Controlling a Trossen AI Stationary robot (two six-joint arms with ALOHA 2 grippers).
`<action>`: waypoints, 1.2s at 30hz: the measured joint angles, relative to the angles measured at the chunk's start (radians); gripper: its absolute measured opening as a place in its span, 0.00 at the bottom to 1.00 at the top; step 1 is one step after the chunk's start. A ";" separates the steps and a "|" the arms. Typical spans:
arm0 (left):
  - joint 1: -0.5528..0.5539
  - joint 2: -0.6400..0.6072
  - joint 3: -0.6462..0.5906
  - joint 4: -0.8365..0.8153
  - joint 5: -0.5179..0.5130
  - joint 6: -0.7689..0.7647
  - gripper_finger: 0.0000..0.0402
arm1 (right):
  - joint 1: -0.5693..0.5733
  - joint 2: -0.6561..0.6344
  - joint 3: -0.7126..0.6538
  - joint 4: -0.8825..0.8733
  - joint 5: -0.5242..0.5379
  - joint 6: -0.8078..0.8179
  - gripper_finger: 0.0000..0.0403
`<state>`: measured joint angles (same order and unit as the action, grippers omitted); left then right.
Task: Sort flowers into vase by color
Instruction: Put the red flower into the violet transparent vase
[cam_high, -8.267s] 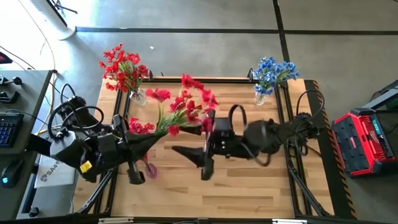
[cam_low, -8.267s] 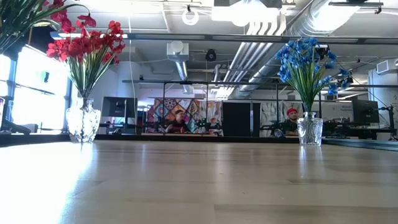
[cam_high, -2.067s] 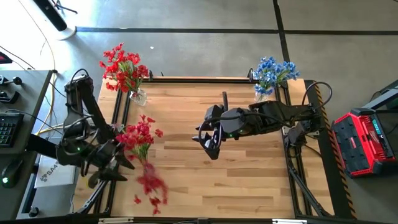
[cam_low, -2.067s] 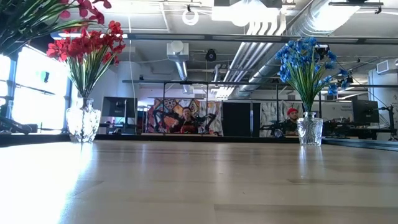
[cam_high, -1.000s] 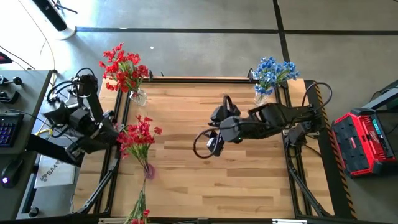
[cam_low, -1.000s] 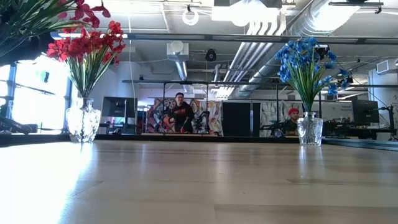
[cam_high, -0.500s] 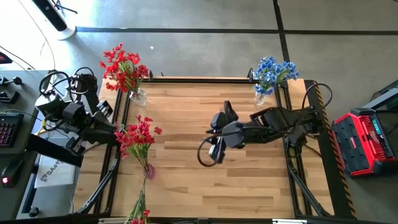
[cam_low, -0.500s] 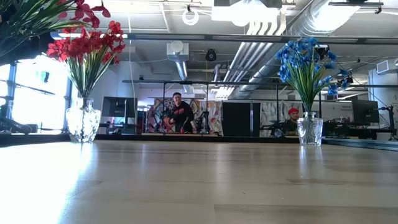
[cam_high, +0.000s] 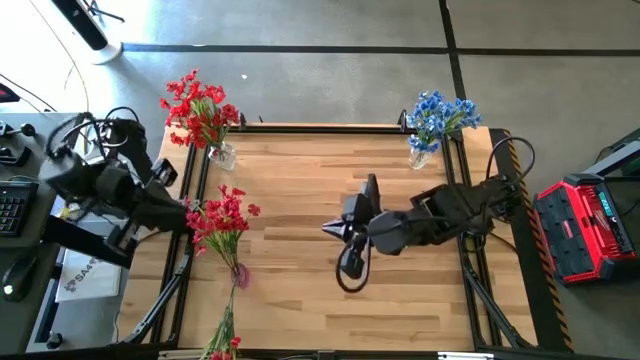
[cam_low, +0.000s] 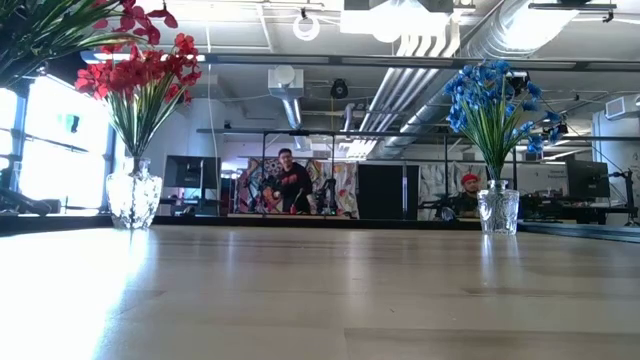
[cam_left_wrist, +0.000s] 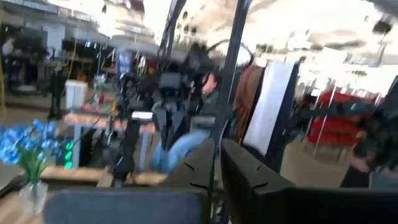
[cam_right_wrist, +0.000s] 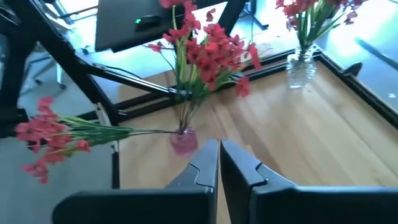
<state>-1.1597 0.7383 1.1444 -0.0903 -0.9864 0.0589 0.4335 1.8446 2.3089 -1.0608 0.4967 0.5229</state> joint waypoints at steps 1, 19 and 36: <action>0.013 0.008 0.015 -0.057 0.004 -0.039 0.02 | 0.004 0.000 0.000 -0.007 0.011 0.002 0.01; 0.492 0.014 0.055 -0.410 0.318 -0.256 0.00 | -0.051 0.141 -0.001 0.106 -0.145 -0.051 0.00; 0.515 0.011 0.199 -0.555 0.344 -0.195 0.00 | -0.107 0.530 -0.001 0.460 -0.591 -0.328 0.00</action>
<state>-0.6445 0.7489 1.3437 -0.6453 -0.6429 -0.1358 0.3263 2.3746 2.3081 -0.6007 -0.0942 0.1948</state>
